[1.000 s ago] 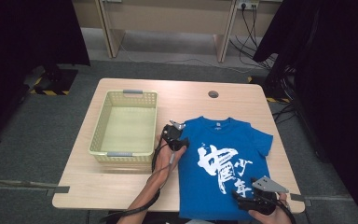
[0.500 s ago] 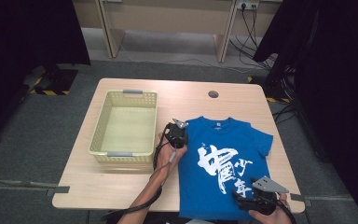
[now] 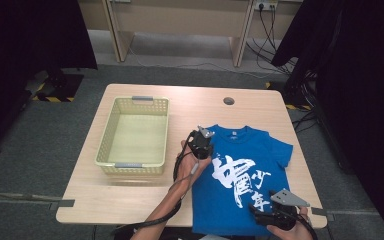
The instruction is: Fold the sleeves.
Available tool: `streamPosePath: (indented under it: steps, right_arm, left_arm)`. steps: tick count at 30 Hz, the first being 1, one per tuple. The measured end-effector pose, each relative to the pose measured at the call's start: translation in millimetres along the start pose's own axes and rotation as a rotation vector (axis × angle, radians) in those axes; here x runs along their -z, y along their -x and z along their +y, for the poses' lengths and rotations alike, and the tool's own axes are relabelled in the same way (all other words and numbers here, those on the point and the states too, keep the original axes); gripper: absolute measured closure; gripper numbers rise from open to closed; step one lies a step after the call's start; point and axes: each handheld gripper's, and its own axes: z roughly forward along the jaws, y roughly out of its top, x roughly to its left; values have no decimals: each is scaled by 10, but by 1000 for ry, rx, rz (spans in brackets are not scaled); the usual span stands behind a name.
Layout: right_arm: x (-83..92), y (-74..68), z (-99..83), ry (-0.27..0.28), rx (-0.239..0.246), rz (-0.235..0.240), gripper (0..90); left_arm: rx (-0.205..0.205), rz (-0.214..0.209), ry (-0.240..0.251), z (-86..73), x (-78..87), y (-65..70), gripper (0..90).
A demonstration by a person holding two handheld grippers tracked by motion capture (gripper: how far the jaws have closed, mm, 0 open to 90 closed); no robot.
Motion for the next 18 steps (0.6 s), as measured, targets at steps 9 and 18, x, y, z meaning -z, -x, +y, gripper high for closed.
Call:
streamPosePath:
  steps: [9, 18]
  right_arm:
    - [-1, 0, 0, 0, 1, 0, 110]
    - [-3, -3, 3, 0, -2, -1, 109]
  left_arm:
    - [1, 26, 19, 18, 105, -33, 654]
    - [79, 108, 30, -83, 263, -224, 362]
